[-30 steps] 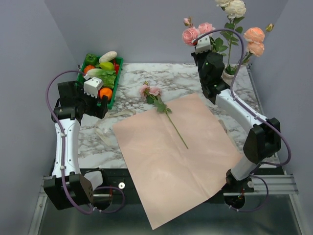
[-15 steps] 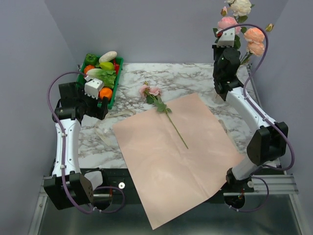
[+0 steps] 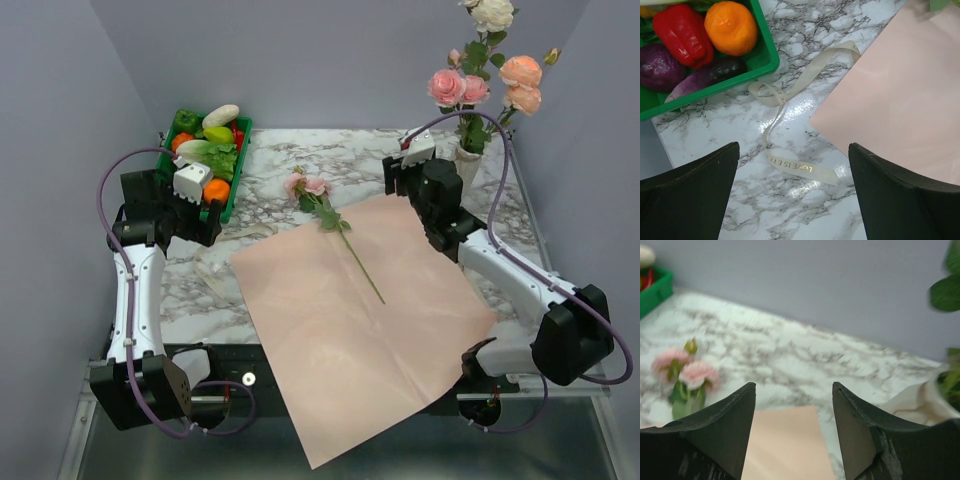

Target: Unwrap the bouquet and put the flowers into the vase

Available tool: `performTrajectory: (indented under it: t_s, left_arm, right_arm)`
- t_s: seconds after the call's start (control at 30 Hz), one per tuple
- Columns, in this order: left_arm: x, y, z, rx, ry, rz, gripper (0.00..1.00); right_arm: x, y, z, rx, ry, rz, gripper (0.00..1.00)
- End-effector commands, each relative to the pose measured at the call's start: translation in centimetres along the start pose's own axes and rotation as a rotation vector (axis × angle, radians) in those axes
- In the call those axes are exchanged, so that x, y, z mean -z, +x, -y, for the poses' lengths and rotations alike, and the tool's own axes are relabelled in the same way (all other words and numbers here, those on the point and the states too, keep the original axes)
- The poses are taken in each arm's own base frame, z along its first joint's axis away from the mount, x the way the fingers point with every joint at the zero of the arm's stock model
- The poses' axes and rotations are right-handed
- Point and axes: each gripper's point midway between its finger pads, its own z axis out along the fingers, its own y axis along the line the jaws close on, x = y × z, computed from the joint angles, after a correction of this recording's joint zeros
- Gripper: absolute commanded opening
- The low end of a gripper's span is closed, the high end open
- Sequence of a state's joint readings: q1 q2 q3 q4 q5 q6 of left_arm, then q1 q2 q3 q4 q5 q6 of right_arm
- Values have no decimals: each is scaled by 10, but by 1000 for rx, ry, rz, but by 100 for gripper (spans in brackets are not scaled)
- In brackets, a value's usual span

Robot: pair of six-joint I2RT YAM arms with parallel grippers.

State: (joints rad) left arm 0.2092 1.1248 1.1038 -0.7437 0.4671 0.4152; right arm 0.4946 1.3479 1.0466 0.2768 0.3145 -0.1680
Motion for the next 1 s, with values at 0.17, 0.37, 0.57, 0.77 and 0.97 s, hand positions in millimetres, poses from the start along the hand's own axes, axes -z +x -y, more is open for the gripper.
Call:
performTrajectory:
  t_s: [0.17, 0.37, 0.57, 0.77, 0.97]
  left_arm:
    - [7, -1, 4, -3, -2, 22, 99]
    - [10, 2, 5, -6, -9, 22, 99]
    - [10, -2, 6, -5, -3, 31, 99]
    - [6, 0, 4, -6, -3, 19, 99]
    - [5, 1, 2, -8, -7, 18, 99]
  right_arm:
    - [24, 126, -87, -14, -350, -480, 72]
    - [15, 143, -103, -25, -386, -598, 72]
    - [16, 179, -136, 62, -450, -724, 77]
    - [22, 212, -165, 99, -509, -808, 79]
    - [15, 227, -176, 115, -524, -843, 79]
